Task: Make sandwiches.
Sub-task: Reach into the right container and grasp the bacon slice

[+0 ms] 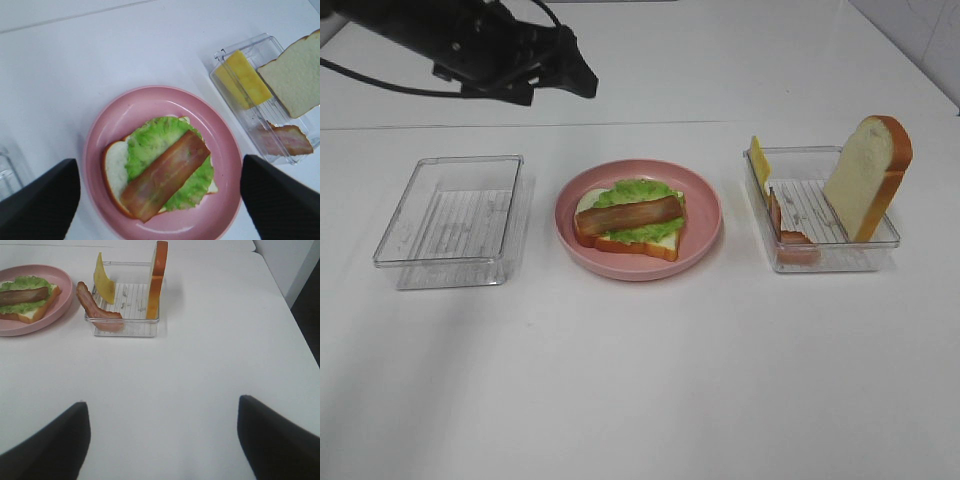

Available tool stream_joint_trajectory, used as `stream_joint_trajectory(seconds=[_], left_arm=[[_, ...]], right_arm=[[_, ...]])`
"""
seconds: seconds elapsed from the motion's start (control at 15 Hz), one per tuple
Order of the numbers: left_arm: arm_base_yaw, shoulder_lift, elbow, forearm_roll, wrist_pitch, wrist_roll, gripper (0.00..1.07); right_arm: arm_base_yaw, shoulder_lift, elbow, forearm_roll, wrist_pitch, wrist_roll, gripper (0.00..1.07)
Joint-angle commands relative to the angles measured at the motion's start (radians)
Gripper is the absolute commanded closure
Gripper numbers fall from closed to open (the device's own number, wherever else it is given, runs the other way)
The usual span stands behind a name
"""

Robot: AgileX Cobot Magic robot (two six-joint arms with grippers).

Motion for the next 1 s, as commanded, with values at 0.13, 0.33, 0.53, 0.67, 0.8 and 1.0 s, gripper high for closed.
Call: stream_joint_trajectory(seconds=[0.13, 0.33, 0.53, 0.67, 0.8, 1.0], left_arm=[[0.000, -0.274, -0.008, 0.448, 0.259, -0.364, 0.24], [0.000, -0.417, -0.003, 0.659, 0.462, -0.537, 0.24], [0.000, -0.573, 0.061, 0.733, 0.587, -0.576, 0.24], [0.000, -0.705, 0.153, 0.755, 0.650, -0.583, 0.24], [0.000, -0.947, 0.320, 0.754, 0.664, -0.584, 0.24], [0.000, -1.186, 0.443, 0.754, 0.677, -0.583, 0.24]], right_arm=[[-0.007, -0.014, 0.001, 0.001, -0.010, -0.009, 0.31], [-0.007, -0.014, 0.001, 0.001, -0.010, -0.009, 0.31], [-0.007, -0.014, 0.001, 0.001, -0.010, -0.009, 0.31], [-0.007, -0.014, 0.001, 0.001, -0.010, -0.009, 0.31], [-0.007, -0.014, 0.001, 0.001, -0.010, -0.009, 0.31], [-0.007, -0.014, 0.001, 0.001, -0.010, -0.009, 0.31]])
